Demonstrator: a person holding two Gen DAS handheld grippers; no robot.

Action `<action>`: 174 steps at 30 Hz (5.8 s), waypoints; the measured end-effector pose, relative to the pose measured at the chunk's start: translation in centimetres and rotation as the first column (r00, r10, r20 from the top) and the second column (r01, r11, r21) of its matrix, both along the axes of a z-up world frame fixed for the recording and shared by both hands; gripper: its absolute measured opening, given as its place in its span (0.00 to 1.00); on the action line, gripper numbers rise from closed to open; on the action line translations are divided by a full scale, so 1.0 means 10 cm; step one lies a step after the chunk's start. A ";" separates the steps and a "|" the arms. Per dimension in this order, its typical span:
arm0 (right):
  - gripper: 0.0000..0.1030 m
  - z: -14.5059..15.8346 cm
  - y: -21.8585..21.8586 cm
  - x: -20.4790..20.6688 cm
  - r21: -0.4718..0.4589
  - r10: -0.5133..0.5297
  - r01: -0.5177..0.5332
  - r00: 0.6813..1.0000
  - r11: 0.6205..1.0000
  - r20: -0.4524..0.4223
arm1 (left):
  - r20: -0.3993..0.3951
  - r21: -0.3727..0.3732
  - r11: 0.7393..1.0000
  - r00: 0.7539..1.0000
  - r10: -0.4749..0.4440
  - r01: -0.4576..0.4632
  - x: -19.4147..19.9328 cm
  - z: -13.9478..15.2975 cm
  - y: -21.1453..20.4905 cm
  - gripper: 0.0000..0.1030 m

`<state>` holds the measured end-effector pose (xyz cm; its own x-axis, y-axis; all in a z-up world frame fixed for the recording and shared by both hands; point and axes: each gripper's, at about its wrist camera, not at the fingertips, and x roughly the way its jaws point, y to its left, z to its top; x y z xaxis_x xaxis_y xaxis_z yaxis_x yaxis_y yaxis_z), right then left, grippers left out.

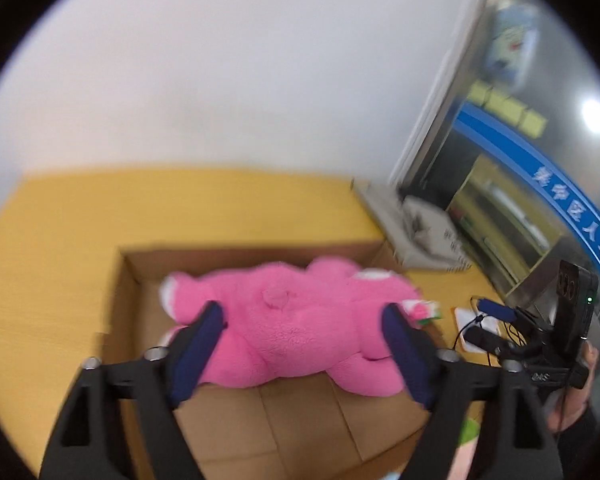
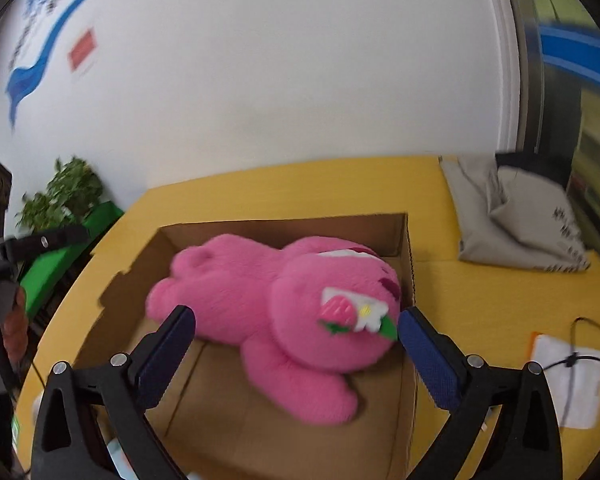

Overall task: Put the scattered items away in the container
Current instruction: 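Lower the pink bear into the cardboard box and open both grippers, then withdraw both grippers from the box toward the white panda plush, then close both grippers on the white panda plush's body and lift it, then lower the white panda into the box beside the pink bear, open both grippers, then move both grippers out of the box toward the light-blue bear plush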

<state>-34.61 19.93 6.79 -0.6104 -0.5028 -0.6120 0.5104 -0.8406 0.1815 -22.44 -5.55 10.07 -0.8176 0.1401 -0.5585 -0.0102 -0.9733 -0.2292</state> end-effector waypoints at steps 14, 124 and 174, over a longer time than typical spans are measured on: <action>1.00 0.15 -0.08 2.65 0.084 -0.045 0.060 0.985 0.995 -0.165 | -0.023 -0.223 0.917 0.942 0.335 -0.332 2.36 -0.23 0.34 0.82; 0.97 -1.11 -2.30 0.94 -0.024 0.056 -0.052 0.970 0.998 0.236 | 0.252 0.176 0.978 0.966 0.067 -0.113 0.06 -0.93 -1.06 0.85; 1.00 -0.31 -0.35 2.83 0.059 0.022 -0.016 0.996 0.998 -0.087 | 0.204 -0.025 0.998 0.977 0.053 -0.049 1.98 -0.66 0.43 0.86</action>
<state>-6.33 16.39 3.70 -0.6537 -0.4798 -0.5853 0.5381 -0.8384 0.0863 -2.63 -1.21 3.44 -0.6915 0.0885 -0.7169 0.0852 -0.9756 -0.2026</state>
